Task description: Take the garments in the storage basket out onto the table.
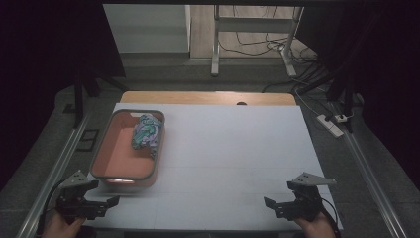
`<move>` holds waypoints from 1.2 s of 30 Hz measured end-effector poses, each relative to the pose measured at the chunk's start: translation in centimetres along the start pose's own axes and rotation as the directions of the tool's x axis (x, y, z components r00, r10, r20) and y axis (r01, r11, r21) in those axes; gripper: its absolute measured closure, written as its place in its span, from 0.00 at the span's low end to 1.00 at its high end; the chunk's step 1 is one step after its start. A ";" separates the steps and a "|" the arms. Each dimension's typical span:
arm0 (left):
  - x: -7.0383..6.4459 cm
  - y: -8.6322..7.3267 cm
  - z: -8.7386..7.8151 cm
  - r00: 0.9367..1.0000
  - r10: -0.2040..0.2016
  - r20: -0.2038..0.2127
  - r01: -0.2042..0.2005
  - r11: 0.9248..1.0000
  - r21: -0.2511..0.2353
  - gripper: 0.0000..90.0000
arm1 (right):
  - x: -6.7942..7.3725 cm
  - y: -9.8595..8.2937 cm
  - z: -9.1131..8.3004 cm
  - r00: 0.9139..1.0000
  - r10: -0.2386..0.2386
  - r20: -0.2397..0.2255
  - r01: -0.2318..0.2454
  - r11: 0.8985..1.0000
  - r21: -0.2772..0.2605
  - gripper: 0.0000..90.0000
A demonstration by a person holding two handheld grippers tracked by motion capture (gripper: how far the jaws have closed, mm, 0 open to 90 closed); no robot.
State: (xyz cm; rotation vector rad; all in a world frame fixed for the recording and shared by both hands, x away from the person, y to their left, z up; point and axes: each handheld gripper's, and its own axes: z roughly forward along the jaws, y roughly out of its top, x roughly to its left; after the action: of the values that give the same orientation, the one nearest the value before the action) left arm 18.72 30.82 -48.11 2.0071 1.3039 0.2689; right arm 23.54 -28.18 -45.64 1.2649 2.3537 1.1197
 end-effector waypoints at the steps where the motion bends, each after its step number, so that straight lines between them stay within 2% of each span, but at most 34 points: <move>1: 0.0 0.0 0.0 1.000 -0.003 -0.001 0.003 1.000 0.007 0.01 | 0.0 0.0 0.0 1.000 0.002 0.000 -0.002 1.000 0.003 0.01; 6: -0.1 0.1 0.1 1.000 0.006 -0.003 -0.005 1.000 0.017 0.01 | 0.0 0.0 0.0 1.000 0.001 -0.002 -0.001 1.000 0.005 0.01; 10: -0.4 0.3 0.3 0.999 0.032 -0.012 -0.031 0.999 0.044 0.01 | 0.0 0.0 0.0 1.000 0.000 -0.006 0.001 1.000 0.008 0.01; 12: -0.5 0.5 0.4 1.000 0.025 0.016 -0.026 0.998 0.064 0.01 | 0.0 0.0 0.1 1.000 -0.010 -0.003 0.010 1.000 0.010 0.01; 13: -0.5 0.6 0.4 0.999 0.034 0.027 -0.035 0.998 0.057 0.01 | 0.1 0.0 0.1 1.000 -0.009 0.001 0.009 1.000 0.012 0.01; 15: -0.6 0.8 0.3 0.998 0.051 0.024 -0.052 0.998 0.041 0.01 | 0.1 0.0 0.1 1.000 -0.004 0.014 0.003 1.000 0.011 0.01; 19: -0.7 1.4 0.1 0.998 0.053 0.038 -0.053 0.999 0.011 0.01 | -0.1 0.0 0.0 1.000 0.024 0.012 -0.024 1.000 0.005 0.01; 26: -0.8 2.2 0.1 0.996 0.072 0.051 -0.070 0.996 -0.048 0.01 | 0.0 0.0 0.1 1.000 0.005 0.013 -0.005 1.000 0.013 0.01; 27: -0.9 2.3 0.2 0.996 0.074 0.046 -0.072 0.996 -0.050 0.01 | 0.0 0.1 0.1 1.000 0.005 0.012 -0.005 1.000 0.014 0.01; 29: -0.9 2.6 0.2 0.997 0.073 0.028 -0.073 0.997 -0.013 0.01 | 0.0 0.1 0.1 1.000 0.006 0.014 -0.006 1.000 0.015 0.01; 31: -0.8 2.9 0.3 0.997 0.074 0.017 -0.074 0.997 -0.015 0.01 | 0.0 0.1 0.1 1.000 0.011 0.014 -0.011 1.000 0.013 0.01; 36: -0.5 3.8 0.5 0.998 0.053 0.034 -0.052 0.998 -0.032 0.01 | 0.0 0.1 0.2 1.000 0.009 0.016 -0.009 1.000 0.018 0.01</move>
State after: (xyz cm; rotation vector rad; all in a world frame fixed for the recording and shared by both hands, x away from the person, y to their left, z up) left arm 21.41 29.29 -45.86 2.0138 1.2199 0.2762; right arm 23.66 -28.06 -45.70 1.2870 2.3539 1.0902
